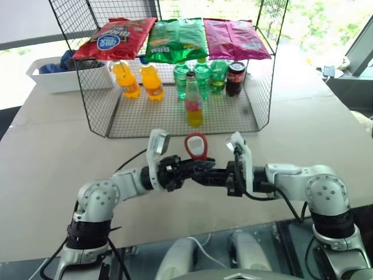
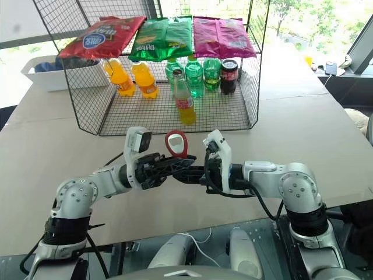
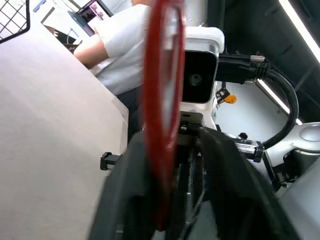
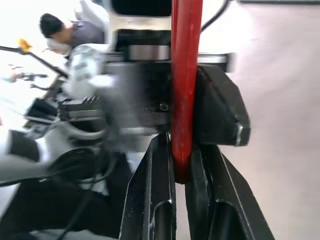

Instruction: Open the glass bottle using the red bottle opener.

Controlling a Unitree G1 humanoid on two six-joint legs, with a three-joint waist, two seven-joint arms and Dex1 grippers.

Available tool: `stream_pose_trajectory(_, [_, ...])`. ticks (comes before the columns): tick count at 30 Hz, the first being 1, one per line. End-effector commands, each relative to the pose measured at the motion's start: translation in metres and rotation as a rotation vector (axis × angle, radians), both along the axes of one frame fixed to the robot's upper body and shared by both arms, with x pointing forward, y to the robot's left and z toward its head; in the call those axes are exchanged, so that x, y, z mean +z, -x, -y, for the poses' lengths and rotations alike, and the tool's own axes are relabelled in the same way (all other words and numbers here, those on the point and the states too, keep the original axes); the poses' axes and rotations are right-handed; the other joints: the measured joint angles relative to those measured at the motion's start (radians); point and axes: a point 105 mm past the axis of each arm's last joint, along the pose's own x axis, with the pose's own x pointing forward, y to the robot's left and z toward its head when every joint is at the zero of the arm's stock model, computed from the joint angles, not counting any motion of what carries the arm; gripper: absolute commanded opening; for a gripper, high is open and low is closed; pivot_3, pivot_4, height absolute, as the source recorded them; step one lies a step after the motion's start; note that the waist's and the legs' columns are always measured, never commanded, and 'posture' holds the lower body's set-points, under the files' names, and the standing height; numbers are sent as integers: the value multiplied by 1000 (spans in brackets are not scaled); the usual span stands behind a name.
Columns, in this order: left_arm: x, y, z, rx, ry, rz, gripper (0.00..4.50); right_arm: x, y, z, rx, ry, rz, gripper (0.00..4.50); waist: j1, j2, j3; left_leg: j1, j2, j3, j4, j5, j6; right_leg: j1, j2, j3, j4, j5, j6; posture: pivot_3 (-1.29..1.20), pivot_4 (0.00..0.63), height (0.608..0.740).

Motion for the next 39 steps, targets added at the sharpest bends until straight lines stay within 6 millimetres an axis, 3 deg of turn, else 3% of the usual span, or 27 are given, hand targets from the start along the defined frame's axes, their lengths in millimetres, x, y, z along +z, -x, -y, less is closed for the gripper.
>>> stream_pose_trajectory(1, [2,-3,-7,43,-16,37,3241,10,-8,10,-64,-16,64,0,0,0,0,0,0,0,0,0,0,0,0,0,0,0,0,0,150,740])
stream_pose_trajectory(4, [5,-10,-18,79,-18,51,4448,6,-11,23,-103,16,75,0,4,0,0,0,0,0,0,0,0,0,1,0,0,0,0,0,150,740])
stream_pose_trajectory(8, [4,-21,-31,171,-60,106,4448,8,-21,45,-227,16,99,0,9,0,0,0,0,0,-1,0,0,0,1,0,0,0,0,0,150,740])
stream_pose_trajectory(11, [26,-51,-44,429,-54,343,4448,1,-44,72,-418,110,173,0,20,0,0,0,0,1,-1,0,0,0,0,1,-1,0,0,0,150,740])
stream_pose_trajectory(13, [33,-59,-47,515,-99,463,4448,0,-55,84,-497,164,220,0,24,0,0,0,0,1,0,0,0,0,0,1,-1,0,0,0,150,740])
stream_pose_trajectory(16, [22,-86,-53,703,-372,704,4448,5,-73,97,-619,208,316,0,27,0,0,0,0,2,-1,0,0,0,-1,1,-1,0,0,0,150,740])
stream_pose_trajectory(18, [20,-101,-53,800,-463,821,4448,8,-80,98,-662,208,358,0,29,0,0,0,0,4,-2,0,0,0,-1,2,-1,0,0,0,150,740])
stream_pose_trajectory(25, [19,-136,-37,996,-517,884,4448,10,-82,85,-663,195,413,0,29,0,0,-2,0,3,-2,0,0,-3,-2,2,-1,0,0,0,150,740])
stream_pose_trajectory(29, [27,-150,-16,1036,-456,914,4448,10,-81,84,-675,195,428,0,33,0,0,-3,-2,2,0,0,0,-2,-3,1,-1,0,0,0,150,740])
stream_pose_trajectory(39, [25,-197,2,1086,-501,850,4448,15,-82,91,-701,208,461,0,22,-1,0,-3,-4,2,0,0,1,-2,0,1,0,0,0,0,150,740])
